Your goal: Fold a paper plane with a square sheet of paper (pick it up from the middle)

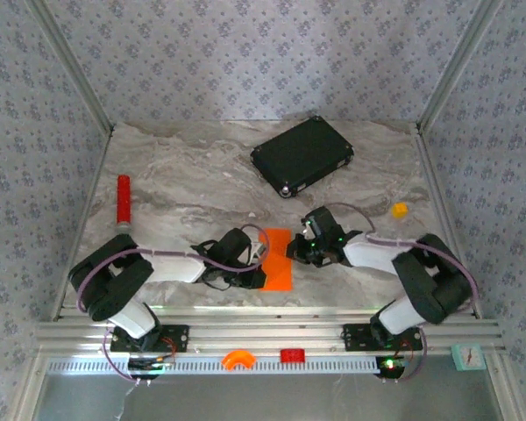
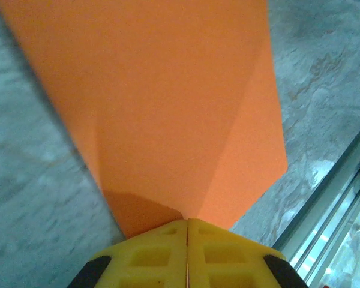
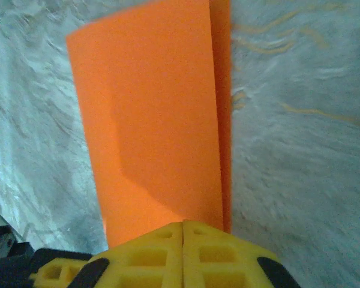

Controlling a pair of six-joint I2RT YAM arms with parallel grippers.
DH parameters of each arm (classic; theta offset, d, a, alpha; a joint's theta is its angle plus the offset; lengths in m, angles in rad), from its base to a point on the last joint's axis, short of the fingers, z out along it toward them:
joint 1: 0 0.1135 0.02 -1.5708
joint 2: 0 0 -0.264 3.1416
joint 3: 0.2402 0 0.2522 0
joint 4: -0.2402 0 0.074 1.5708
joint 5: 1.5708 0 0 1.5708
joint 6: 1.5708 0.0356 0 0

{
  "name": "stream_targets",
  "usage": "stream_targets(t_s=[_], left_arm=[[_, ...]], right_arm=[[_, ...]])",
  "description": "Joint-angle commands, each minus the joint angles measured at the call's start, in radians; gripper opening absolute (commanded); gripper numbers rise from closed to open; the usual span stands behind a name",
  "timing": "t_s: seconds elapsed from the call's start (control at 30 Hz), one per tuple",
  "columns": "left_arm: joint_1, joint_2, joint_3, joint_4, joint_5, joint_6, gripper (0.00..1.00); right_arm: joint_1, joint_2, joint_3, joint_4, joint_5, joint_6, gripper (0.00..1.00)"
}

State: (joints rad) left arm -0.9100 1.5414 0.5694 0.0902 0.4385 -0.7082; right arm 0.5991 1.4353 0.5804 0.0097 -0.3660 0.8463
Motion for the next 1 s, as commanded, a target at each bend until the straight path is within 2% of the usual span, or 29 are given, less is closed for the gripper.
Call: stream_targets(t_s=[0.0,0.07,0.13,0.3,0.47,0.67,0.97], left_arm=[[-0.001,-0.070,0.015,-0.072,-0.057,-0.008,0.10],[0.005,-0.102,0.030,-0.076,-0.074,-0.014,0.11],[0.021,-0.120,0.040,-0.074,-0.077,-0.022,0.12],[0.087,-0.127,0.045,-0.062,-0.045,-0.061,0.12],[0.118,-0.161,0.017,-0.058,-0.052,-0.134,0.12],[0.120,-0.225,-0.004,-0.060,-0.054,-0.184,0.12],[0.140,-0.359,-0.019,-0.152,-0.074,-0.186,0.12]], right_arm=[[-0.019,-0.154,-0.011,-0.181,0.145,-0.020,0.16],[-0.034,-0.243,-0.051,-0.227,0.155,-0.019,0.24],[-0.050,-0.317,-0.087,-0.275,0.157,-0.012,0.27],[-0.051,-0.497,-0.198,-0.276,0.131,0.041,0.43],[-0.018,-0.571,-0.233,-0.278,0.088,0.096,0.53],[0.116,-0.545,-0.188,-0.380,0.172,0.104,0.58],[0.242,-0.577,-0.202,-0.410,0.268,0.217,0.58]])
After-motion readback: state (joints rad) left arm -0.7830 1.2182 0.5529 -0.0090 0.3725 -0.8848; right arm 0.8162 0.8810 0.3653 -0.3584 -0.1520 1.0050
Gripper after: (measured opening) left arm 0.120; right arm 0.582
